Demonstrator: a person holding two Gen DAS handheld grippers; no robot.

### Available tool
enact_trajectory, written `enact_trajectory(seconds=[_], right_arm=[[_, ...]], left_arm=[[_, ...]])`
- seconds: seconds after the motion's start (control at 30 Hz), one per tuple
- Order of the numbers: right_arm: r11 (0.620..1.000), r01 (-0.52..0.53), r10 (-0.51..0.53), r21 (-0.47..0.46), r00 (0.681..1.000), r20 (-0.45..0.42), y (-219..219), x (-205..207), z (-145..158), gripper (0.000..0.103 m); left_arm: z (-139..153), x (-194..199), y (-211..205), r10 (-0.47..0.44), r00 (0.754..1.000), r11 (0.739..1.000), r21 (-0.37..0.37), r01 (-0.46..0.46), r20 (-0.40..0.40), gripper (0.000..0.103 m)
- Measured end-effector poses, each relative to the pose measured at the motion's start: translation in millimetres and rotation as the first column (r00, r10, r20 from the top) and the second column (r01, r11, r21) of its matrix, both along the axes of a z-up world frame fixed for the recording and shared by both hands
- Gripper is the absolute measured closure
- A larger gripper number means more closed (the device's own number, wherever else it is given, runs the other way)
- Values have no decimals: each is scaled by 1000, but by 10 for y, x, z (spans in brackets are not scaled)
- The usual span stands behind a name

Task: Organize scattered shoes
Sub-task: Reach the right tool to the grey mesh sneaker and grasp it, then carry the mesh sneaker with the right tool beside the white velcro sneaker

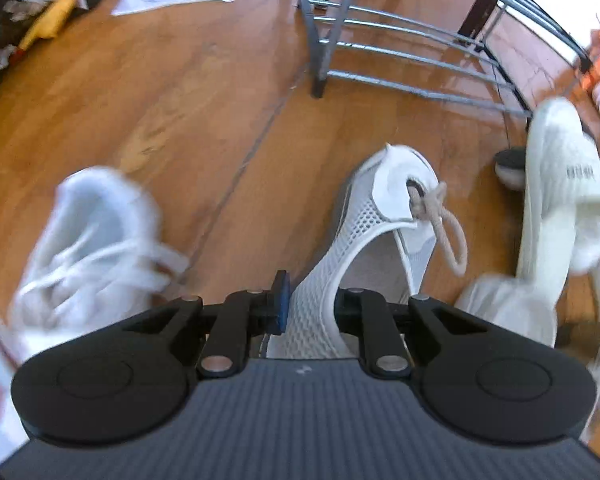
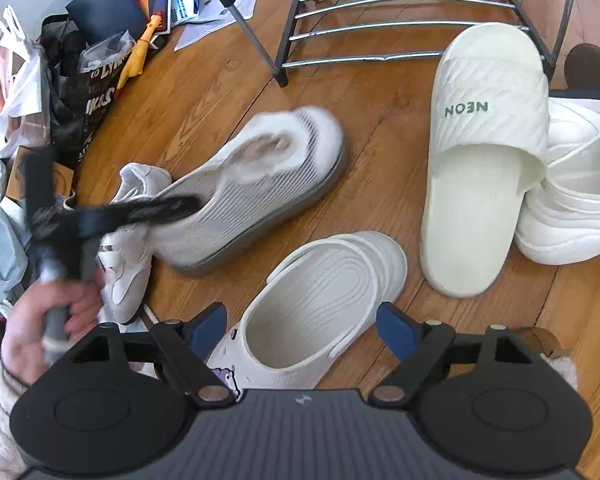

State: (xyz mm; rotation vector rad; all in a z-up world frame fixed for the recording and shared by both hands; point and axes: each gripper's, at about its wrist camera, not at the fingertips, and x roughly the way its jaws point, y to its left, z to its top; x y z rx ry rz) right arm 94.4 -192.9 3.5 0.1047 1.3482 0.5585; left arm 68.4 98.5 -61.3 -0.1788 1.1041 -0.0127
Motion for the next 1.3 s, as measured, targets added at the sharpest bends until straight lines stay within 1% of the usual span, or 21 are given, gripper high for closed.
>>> enact_trajectory(seconds=[0.1,0.13,0.2,0.23,0.3,0.4,0.43,0.5,0.53,0.57,0.63,0.67,0.73,0.83,0.93,1.07,1.13,1.17,1.23,1.27,1.3], right_arm=[[1000,-18,18,17,1000,-8,22,-25,-9,20],[999,-29,29,15,1000,-3,43,-36,-11,20],[998,-60,60,2,998,17,106,-71,-19,20],[996,-87,88,-27,994,64,167,-122,-10,20],[982,-163,177,-97,970,167,327,-236,-2,20],[942,-295,328,-159,907,264,670,-354,-2,27],[918,-356,394,-177,873,286,821,-395,5,27],[854,-474,519,-215,799,303,1103,-459,21,29],[790,-552,612,-266,727,311,1298,-523,31,29],[698,-635,716,-331,622,316,1539,-607,39,31],[605,-699,796,-381,514,320,1817,-676,33,32],[564,-729,825,-388,474,309,1977,-686,18,34],[495,-773,868,-396,425,256,2138,-699,-44,44],[410,-809,912,-422,347,221,2261,-793,-127,44],[366,-827,930,-427,312,194,2448,-826,-242,44],[352,-838,936,-417,304,178,2768,-813,-422,41],[264,-822,963,-504,255,89,2956,-851,-721,34],[235,-798,969,-555,238,69,2998,-867,-846,37],[266,-765,960,-586,268,85,3036,-827,-999,38],[307,-771,946,-557,311,91,3025,-768,-961,75],[405,-765,907,-501,406,112,2971,-659,-889,89]], left_arm=[[-22,-358,177,33,997,999,12,-33,-70,79],[-57,-453,250,61,992,998,0,-61,-107,62],[19,-736,456,107,987,990,-82,-117,-118,47],[100,-870,545,130,987,985,-105,-140,-96,35],[250,-967,624,147,988,986,-72,-150,-49,15],[376,-999,693,147,989,989,-5,-147,-10,11],[373,-1008,728,160,987,987,7,-160,-11,6],[354,-1031,793,182,983,983,23,-181,-17,5],[316,-1040,804,183,983,983,25,-183,-30,5],[268,-1042,803,183,982,983,29,-182,-46,5],[174,-1057,786,170,983,985,51,-166,-74,5],[170,-1094,796,169,983,985,58,-164,-79,5],[180,-1190,860,174,981,984,65,-169,-88,5],[214,-1322,1037,198,976,980,34,-196,-85,2],[182,-1414,1188,230,969,973,28,-228,-89,2],[97,-1491,1335,259,960,966,24,-258,-104,2],[56,-1498,1353,260,959,966,22,-259,-114,2],[32,-1492,1355,260,958,966,21,-259,-122,2],[12,-1482,1357,257,958,966,15,-258,-128,2],[16,-1483,1354,254,959,967,11,-255,-125,2],[17,-1485,1349,252,960,967,9,-253,-123,2]])
